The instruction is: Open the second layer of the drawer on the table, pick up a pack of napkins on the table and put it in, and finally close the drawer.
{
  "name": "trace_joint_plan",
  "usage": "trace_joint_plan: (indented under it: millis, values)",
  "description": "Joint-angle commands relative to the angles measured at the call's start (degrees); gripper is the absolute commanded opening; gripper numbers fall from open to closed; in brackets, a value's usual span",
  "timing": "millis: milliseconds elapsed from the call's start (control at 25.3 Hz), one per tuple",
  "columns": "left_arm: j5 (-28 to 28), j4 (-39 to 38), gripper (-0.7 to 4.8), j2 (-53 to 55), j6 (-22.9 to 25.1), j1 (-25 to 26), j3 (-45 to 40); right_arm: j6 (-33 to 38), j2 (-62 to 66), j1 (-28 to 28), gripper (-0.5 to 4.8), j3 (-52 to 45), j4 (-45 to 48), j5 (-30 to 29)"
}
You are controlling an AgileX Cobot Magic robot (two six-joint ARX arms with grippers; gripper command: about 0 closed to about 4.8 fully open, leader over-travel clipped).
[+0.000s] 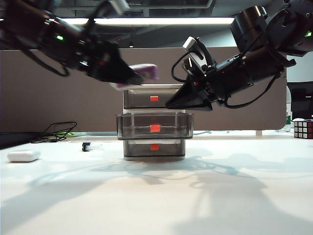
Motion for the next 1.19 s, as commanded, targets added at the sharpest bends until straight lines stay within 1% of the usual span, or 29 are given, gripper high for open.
trace_joint_plan:
  millis: [40,237,396,514,633,672,751,791,1187]
  values:
    - [0.33,0.42,2.65,4.20,-0.17,-2.19,3.52,-0.22,-0.22,-0.37,-0.04,0.24,0.63,0.00]
    - [0.20,0.17,2.65,6.99,-0.17,-2.51,4.74,-1.14,-0.26,-1.99,-0.04,0.24,-1.88,0.35]
    - [-0.22,-2.60,2.65,7.72,0.94,-2.51,4.76,-1.27,-0.96,-4.66,-0.04,0.24,-2.78,0.20]
    - [-0.22,-2.75,2.69,8.22,0.92,-2.51,4.76,-1.51,-2.54,-5.03,-0.04,0.24,-2.91,0.02]
    - [-0.15,-3.50,2.85,8.24,0.92,-2.51,4.76,-1.57,-3.87,-5.01,-0.04,0.26,-2.84,0.02]
    - [0.02,-3.87,3.02,8.24,0.92,-2.51,4.76,-1.57,-4.26,-5.01,-0.04,0.26,-2.80,0.02]
    - [0.02,-4.61,3.89,8.24,0.90,-2.51,4.76,-1.53,-4.59,-5.01,-0.04,0.26,-2.54,0.00]
    - [0.00,-5.07,4.12,8.24,0.92,-2.51,4.76,-1.51,-4.63,-5.01,-0.04,0.26,-2.47,0.00]
    - [-0.15,-5.60,4.12,7.56,0.90,-2.51,4.76,-1.51,-4.63,-5.01,-0.04,0.26,-3.56,-0.20]
